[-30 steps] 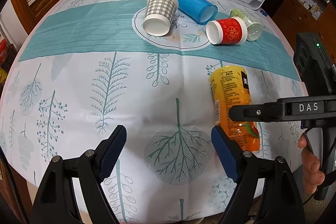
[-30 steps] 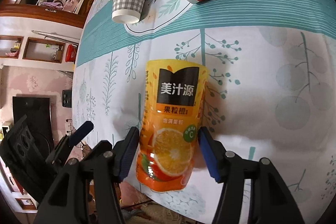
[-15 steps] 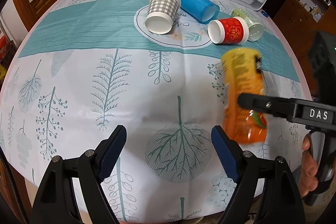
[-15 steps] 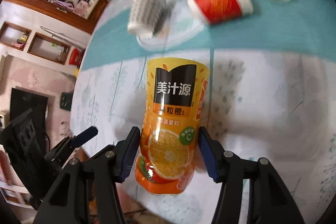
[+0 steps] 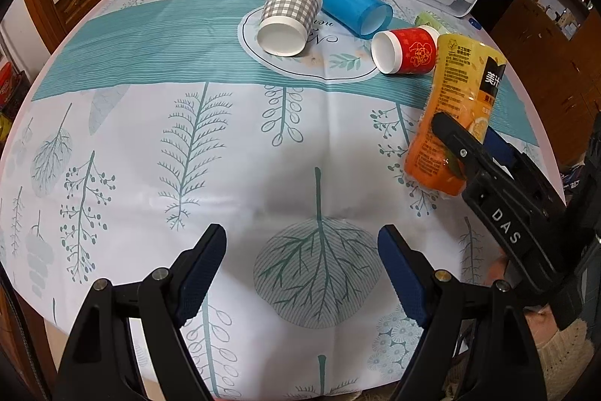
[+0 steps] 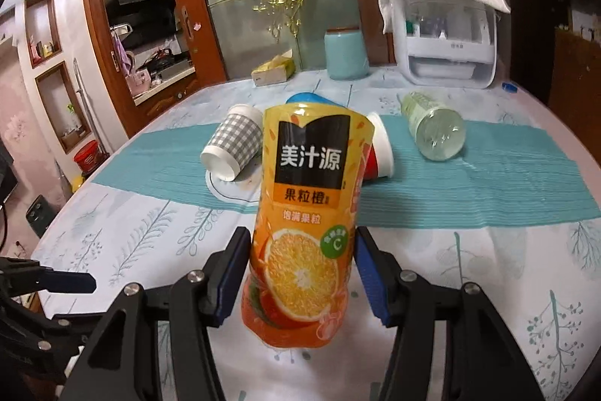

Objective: Flip cup upright
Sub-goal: 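Grasp the orange juice cup with the right gripper while the left gripper releases it, then rotate the cup upright with the right gripper and lower it onto the table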

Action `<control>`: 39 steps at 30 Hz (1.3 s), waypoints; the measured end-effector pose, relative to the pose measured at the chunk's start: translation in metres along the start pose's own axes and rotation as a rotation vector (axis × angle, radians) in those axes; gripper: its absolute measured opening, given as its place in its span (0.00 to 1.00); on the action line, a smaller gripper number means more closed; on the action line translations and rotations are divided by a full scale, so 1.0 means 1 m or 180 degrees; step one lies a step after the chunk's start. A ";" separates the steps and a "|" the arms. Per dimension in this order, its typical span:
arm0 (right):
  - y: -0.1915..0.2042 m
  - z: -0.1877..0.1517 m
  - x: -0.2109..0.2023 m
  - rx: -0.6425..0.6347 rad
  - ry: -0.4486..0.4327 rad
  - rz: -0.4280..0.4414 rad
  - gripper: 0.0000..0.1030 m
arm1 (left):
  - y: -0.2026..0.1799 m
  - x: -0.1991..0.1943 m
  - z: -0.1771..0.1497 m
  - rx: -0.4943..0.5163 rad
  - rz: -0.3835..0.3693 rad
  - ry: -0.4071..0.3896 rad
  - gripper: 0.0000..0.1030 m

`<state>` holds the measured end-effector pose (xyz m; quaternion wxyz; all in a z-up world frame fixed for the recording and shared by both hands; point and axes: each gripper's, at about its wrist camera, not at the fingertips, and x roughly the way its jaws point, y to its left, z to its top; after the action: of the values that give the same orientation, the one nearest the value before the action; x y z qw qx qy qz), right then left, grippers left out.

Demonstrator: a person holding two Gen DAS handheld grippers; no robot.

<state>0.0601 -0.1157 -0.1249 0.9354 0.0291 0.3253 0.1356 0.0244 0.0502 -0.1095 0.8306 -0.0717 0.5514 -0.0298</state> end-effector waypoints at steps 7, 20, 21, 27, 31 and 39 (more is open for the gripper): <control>0.008 -0.008 -0.015 -0.0169 0.0030 -0.0029 0.56 | 0.003 -0.001 0.001 -0.0042 -0.0027 -0.0024 0.79; 0.036 -0.040 -0.036 -0.0854 0.0009 -0.0233 0.58 | -0.006 -0.008 -0.003 0.0049 -0.0038 -0.0084 0.79; 0.038 -0.041 -0.037 -0.0896 0.0014 -0.0238 0.58 | -0.007 -0.009 -0.003 0.0055 -0.0030 -0.0100 0.79; 0.040 -0.038 -0.040 -0.0914 0.0068 -0.0130 0.58 | -0.007 -0.012 -0.004 0.0065 -0.0023 -0.0128 0.79; 0.039 -0.040 -0.045 -0.0915 0.0007 -0.0131 0.59 | -0.009 -0.012 -0.004 0.0093 -0.0024 -0.0126 0.79; 0.041 -0.043 -0.056 -0.0996 -0.0149 -0.0131 0.77 | -0.010 -0.014 -0.005 0.0106 -0.0020 -0.0152 0.79</control>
<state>-0.0186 -0.0929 -0.1191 0.9384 -0.1206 0.2789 0.1648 0.0146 0.0419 -0.0975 0.8445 -0.0602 0.5306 -0.0399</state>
